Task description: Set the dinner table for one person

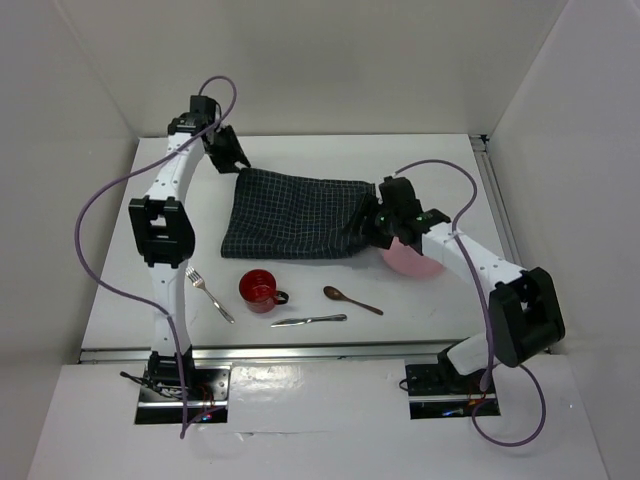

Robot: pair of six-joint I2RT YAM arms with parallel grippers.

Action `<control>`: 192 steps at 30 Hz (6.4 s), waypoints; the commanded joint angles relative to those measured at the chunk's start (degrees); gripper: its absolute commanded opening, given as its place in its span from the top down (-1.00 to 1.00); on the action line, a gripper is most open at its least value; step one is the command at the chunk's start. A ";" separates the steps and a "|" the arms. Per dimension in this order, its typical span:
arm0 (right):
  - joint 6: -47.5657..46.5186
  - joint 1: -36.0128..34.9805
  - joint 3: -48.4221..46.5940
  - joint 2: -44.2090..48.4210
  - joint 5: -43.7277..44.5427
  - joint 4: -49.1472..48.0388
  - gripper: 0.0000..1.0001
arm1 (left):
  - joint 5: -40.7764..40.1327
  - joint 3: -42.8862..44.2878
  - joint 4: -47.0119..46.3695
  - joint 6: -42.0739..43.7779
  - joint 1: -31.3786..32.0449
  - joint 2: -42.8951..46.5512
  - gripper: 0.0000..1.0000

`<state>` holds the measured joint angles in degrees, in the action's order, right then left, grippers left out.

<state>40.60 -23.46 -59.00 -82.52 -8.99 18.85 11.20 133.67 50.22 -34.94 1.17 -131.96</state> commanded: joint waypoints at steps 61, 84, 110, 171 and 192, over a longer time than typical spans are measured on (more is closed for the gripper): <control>-18.19 9.05 -59.65 -54.68 10.84 17.27 0.18 | 1.01 -5.70 -2.23 5.49 -2.58 -11.03 -0.44; -18.71 7.91 -58.51 -54.59 16.63 16.58 0.31 | 0.93 -8.59 -3.81 4.97 -1.52 -6.56 1.00; -16.96 7.99 -51.12 -42.21 11.19 11.48 1.00 | -1.17 -9.13 -4.95 6.02 0.94 4.78 1.00; -20.38 8.52 -50.60 -42.11 12.33 11.91 1.00 | -3.99 -11.58 -5.39 4.97 2.35 10.67 1.00; -18.71 9.57 -46.11 -40.43 18.75 8.66 1.00 | 0.66 -2.45 -7.94 4.44 2.87 1.45 1.00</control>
<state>21.39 -14.94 -105.36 -125.27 8.43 30.06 9.91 128.44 44.25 -30.24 3.90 -126.93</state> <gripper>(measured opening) 0.037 0.084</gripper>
